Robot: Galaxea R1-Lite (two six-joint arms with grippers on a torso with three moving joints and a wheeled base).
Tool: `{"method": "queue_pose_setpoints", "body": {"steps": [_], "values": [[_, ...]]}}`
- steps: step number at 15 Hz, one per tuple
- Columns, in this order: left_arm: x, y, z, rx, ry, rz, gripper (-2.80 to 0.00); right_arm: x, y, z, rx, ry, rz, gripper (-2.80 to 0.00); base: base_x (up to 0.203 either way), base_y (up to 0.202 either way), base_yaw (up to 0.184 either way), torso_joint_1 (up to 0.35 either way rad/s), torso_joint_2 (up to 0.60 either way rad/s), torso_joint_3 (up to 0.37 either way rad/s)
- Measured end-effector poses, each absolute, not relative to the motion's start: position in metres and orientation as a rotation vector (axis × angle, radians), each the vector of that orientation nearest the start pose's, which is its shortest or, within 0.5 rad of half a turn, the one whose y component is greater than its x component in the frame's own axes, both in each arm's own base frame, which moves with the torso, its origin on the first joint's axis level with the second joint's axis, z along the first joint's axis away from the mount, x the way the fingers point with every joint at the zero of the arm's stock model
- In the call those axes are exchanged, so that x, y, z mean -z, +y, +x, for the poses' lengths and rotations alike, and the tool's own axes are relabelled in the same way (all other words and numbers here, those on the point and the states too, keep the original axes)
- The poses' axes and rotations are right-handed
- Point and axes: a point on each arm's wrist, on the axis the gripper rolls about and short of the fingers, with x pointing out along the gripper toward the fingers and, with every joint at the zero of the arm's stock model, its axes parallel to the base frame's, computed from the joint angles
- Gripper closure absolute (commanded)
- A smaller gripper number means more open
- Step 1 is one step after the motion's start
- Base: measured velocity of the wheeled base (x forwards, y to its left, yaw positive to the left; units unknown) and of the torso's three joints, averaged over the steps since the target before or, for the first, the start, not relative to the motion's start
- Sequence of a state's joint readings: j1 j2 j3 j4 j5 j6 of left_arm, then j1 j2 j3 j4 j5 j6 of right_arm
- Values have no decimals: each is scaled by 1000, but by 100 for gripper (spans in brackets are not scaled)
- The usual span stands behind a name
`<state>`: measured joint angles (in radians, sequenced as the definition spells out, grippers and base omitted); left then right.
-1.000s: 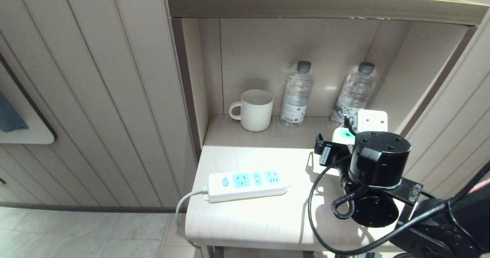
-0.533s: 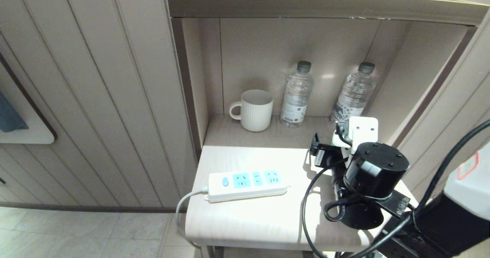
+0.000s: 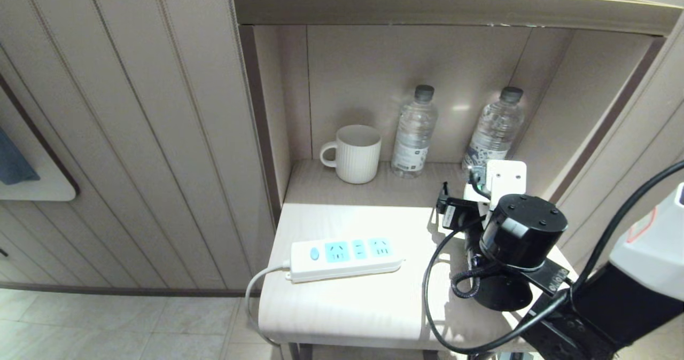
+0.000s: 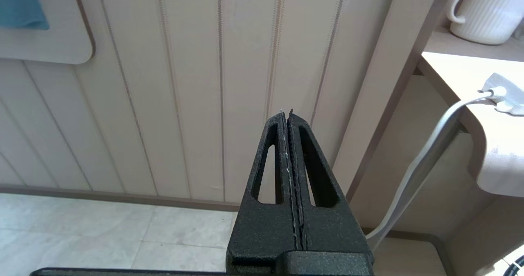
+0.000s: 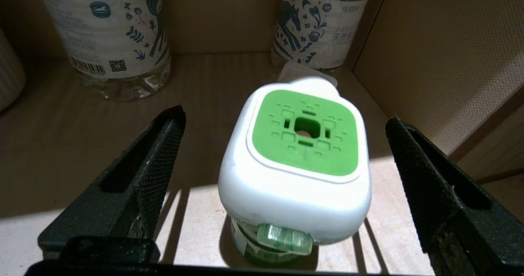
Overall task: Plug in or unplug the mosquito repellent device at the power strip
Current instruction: Pick up the mosquito repellent liquid
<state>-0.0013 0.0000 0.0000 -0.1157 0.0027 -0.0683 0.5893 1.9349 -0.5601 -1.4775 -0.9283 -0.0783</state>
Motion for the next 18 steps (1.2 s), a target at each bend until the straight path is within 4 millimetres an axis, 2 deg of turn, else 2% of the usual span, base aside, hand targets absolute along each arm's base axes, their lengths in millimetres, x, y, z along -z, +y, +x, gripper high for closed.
{"method": "queue_pose_setpoints", "body": {"steps": [5, 11, 12, 18], "values": [[-87, 0, -23, 3, -115, -68, 0, -136, 154, 278, 352, -79, 1, -280, 0, 0, 0, 0, 0, 0], [-87, 0, -23, 2, -116, -68, 0, -130, 157, 286, 357, -72, -7, -280, 0, 0, 0, 0, 0, 0], [-87, 0, -23, 3, -115, -68, 0, -129, 157, 287, 359, -70, -8, 0, 0, 0, 0, 0, 0, 0], [-87, 0, -23, 3, -115, -68, 0, -130, 147, 293, 367, -74, -10, 0, 0, 0, 0, 0, 0, 0]]}}
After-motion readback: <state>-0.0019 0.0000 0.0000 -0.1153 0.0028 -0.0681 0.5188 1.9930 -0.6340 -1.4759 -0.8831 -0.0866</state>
